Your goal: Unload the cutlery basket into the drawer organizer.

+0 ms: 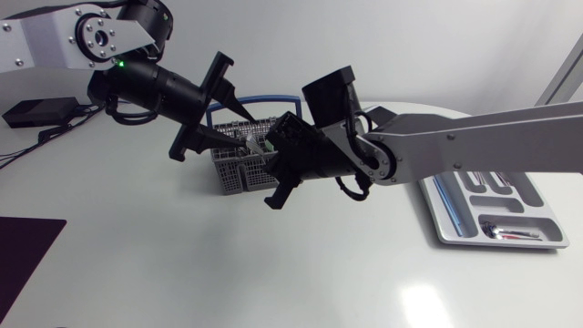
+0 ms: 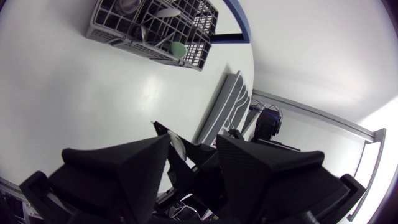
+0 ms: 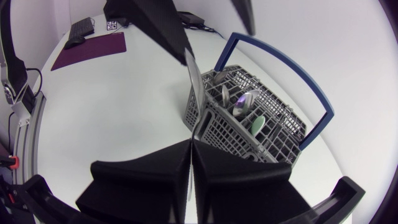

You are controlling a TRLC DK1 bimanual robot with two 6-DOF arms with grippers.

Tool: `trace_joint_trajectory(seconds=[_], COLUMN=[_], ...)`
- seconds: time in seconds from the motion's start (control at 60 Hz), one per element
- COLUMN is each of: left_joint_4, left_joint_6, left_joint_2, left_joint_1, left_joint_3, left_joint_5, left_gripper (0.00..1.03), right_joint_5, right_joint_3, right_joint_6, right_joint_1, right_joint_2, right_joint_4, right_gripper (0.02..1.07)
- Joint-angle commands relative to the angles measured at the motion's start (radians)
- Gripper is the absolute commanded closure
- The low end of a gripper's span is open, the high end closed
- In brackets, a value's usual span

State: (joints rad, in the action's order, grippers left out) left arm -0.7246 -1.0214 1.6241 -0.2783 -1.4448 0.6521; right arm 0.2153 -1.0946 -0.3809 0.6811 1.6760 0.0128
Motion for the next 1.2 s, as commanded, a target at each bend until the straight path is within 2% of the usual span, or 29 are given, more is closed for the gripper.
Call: trace_joint_trajectory(seconds=[0.0, 0.1, 0.233, 0.433, 0.85, 1.033, 1.183], left_joint_4=[-0.015, -0.059, -0.114, -0.142, -0.159, -0.124, -0.072], left_joint_6=[-0.017, 0.007, 0.047, 0.073, 0.107, 0.098, 0.083], left_joint_2=[0.005, 0.026, 0.080, 0.120, 0.132, 0.129, 0.128], left_joint_1=[0.031, 0.053, 0.079, 0.100, 0.100, 0.059, 0.024], left_joint_3=[-0.052, -0.094, -0.134, -0.160, -0.155, -0.124, -0.103], left_joint_5=[0.014, 0.012, 0.009, -0.011, -0.161, -0.272, -0.328], left_gripper=[0.15, 0.11, 0.11, 0.11, 0.12, 0.12, 0.12], right_joint_5=[0.019, 0.038, 0.045, 0.059, 0.076, 0.076, 0.076], right_joint_3=[-0.016, -0.007, 0.021, 0.070, 0.168, 0.199, 0.217], right_joint_6=[0.025, 0.019, 0.000, -0.035, -0.142, -0.259, -0.377], right_joint_1=[-0.012, -0.034, -0.060, -0.100, -0.236, -0.316, -0.403], right_joint_2=[0.004, -0.010, -0.035, -0.071, -0.162, -0.206, -0.245], right_joint_4=[0.024, 0.055, 0.078, 0.108, 0.159, 0.240, 0.323], right_gripper=[1.02, 1.02, 1.02, 1.02, 1.02, 1.02, 1.02])
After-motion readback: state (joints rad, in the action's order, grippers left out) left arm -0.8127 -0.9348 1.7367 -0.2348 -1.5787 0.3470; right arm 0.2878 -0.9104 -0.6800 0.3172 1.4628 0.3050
